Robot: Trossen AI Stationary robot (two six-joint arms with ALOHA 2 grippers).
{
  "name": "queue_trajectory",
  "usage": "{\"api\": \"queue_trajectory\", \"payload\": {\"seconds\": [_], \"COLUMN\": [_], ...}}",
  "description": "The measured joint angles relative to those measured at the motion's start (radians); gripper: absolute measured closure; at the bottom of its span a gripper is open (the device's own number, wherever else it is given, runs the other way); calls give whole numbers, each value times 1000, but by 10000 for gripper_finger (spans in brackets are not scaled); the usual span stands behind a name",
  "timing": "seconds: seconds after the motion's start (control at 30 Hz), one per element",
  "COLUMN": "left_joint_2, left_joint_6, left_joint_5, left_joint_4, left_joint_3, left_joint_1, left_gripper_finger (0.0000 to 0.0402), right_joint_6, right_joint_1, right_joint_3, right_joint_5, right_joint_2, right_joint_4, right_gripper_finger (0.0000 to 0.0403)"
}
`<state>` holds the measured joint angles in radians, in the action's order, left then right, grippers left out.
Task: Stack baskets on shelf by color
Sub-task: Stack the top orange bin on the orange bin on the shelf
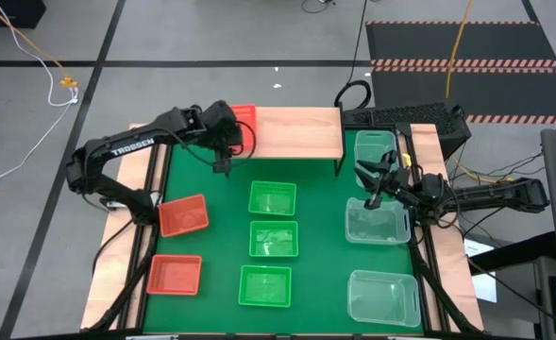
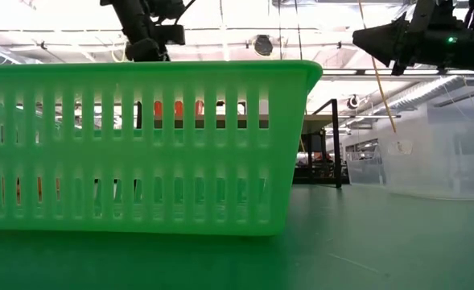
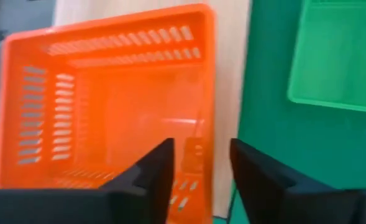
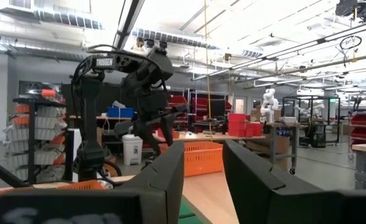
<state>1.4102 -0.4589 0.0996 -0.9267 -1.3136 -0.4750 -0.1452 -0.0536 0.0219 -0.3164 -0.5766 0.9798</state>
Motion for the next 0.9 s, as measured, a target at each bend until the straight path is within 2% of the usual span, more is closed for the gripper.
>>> {"api": "queue_trajectory", "payload": {"seconds": [0.13,0.3,0.47,0.57,0.7,0.8,0.9], "left_joint_2": [-42,-135,-191,-204,-202,-191,-177], "left_joint_6": [5,78,400,600,721,828,1017], "left_joint_5": [88,94,90,43,-49,-55,-66], "left_joint_4": [-45,-142,-336,-416,-443,-444,-440], "left_joint_3": [0,0,10,51,154,224,284], "left_joint_1": [39,122,238,334,482,556,586], "left_gripper_finger": [185,164,178,192,204,204,199], "right_joint_6": [2,2,27,29,29,29,29], "right_joint_1": [0,0,0,2,3,3,3], "right_joint_3": [0,0,0,0,0,0,0], "right_joint_5": [3,3,7,15,33,34,34], "right_joint_2": [0,0,-1,-5,-15,-21,-25], "right_joint_4": [27,44,40,24,21,21,22], "right_gripper_finger": [296,296,296,296,296,296,296]}}
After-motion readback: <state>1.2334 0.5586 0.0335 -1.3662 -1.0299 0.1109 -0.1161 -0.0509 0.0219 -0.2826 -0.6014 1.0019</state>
